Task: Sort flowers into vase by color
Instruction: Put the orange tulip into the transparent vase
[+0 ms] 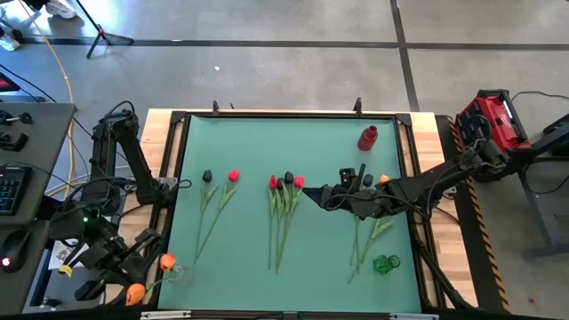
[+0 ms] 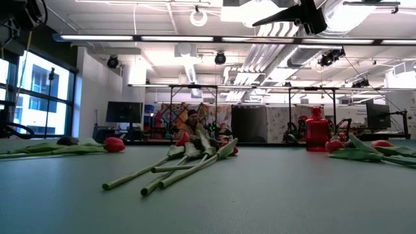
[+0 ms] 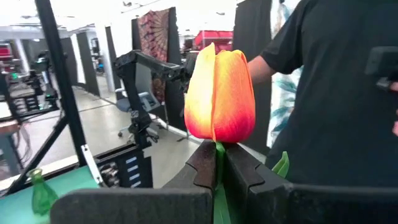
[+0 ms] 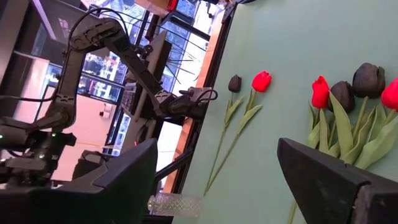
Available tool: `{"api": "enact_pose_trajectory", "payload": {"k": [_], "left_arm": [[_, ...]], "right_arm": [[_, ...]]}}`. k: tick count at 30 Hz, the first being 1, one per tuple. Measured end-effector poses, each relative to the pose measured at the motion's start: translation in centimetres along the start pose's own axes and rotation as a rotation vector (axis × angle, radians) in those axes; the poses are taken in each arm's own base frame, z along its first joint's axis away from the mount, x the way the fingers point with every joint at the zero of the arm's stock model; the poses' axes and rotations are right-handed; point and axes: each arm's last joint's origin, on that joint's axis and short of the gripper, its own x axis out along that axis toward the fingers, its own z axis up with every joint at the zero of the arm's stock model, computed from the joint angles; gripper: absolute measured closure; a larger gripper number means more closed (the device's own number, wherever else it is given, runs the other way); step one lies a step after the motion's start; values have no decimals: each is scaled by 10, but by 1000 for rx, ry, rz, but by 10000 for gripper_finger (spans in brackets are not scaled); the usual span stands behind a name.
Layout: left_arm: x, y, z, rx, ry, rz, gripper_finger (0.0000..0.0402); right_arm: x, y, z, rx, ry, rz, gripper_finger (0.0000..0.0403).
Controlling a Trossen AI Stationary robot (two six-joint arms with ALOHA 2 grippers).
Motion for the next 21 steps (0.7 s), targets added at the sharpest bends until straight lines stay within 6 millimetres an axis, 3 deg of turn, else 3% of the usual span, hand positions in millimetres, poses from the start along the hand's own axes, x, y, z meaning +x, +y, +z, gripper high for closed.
{"api": "enact_pose_trajectory", "payload": {"k": [11, 21], "left_arm": [[-11, -10, -30, -33, 53, 108, 401], [-15, -13, -42, -97, 112, 112, 393]], "right_arm": [[0, 0, 0, 2, 4, 4, 82], [0, 2, 0, 12, 12, 17, 82]]}}
